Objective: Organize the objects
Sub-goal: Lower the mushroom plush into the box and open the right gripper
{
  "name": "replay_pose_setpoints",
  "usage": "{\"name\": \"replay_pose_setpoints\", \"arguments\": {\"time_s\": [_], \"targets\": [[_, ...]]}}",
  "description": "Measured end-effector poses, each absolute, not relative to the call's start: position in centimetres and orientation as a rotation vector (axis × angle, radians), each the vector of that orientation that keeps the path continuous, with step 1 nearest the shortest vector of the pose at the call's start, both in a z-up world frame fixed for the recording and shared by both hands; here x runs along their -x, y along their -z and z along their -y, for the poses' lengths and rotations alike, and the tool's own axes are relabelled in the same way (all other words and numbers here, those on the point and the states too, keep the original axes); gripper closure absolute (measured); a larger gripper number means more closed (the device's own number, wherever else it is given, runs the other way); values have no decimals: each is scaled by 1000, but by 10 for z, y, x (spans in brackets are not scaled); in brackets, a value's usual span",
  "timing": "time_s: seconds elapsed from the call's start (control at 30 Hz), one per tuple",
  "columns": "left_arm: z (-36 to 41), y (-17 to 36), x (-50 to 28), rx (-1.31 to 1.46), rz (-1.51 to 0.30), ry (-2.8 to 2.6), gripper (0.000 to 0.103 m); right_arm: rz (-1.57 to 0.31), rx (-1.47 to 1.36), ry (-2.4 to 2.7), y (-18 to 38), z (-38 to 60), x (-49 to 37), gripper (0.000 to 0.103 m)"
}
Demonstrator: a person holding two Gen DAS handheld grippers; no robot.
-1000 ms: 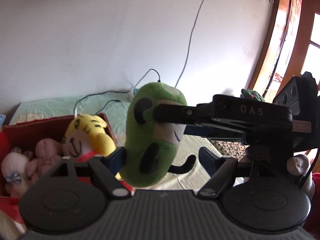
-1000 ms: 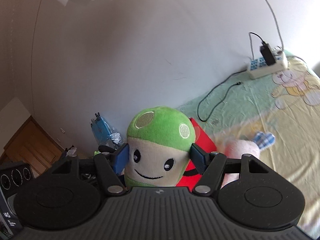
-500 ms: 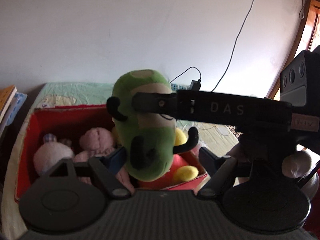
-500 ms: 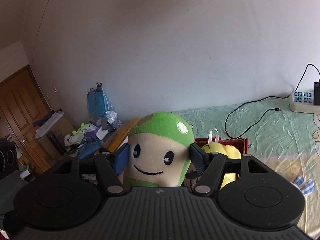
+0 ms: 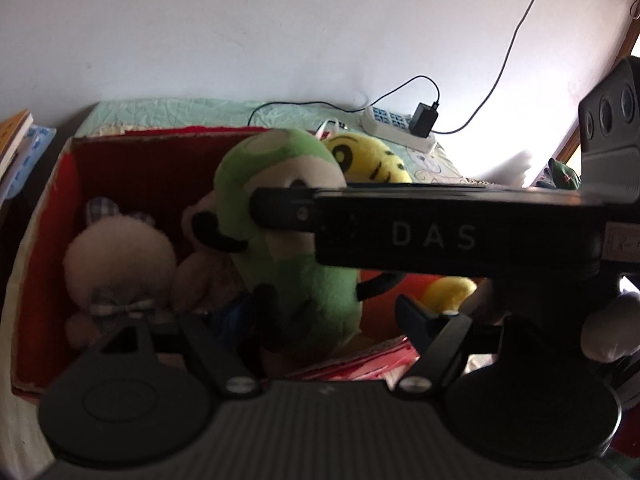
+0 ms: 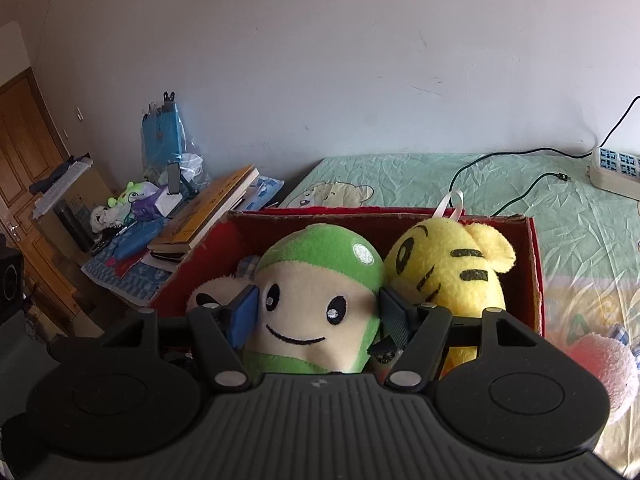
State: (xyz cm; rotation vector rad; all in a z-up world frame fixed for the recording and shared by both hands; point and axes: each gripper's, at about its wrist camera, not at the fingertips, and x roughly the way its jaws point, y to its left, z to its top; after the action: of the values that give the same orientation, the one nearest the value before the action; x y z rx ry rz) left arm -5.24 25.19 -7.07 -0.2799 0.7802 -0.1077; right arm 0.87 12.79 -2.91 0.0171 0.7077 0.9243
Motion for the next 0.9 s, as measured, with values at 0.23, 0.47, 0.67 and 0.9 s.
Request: {"name": "replay_pose_setpoints", "arguments": {"time_s": [0.23, 0.47, 0.67, 0.9], "targets": [[-272, 80, 53, 323, -808, 70, 23, -745, -67, -939, 40, -128, -11, 33], [-272, 78, 53, 317, -817, 60, 22, -726, -101, -910, 28, -113, -4, 31], [-273, 69, 61, 304, -806, 24, 22, -732, -212, -869, 23, -96, -3, 57], [-269, 66, 58, 277, -855, -34, 22, -771, -249, -850, 32, -97, -5, 63]]}}
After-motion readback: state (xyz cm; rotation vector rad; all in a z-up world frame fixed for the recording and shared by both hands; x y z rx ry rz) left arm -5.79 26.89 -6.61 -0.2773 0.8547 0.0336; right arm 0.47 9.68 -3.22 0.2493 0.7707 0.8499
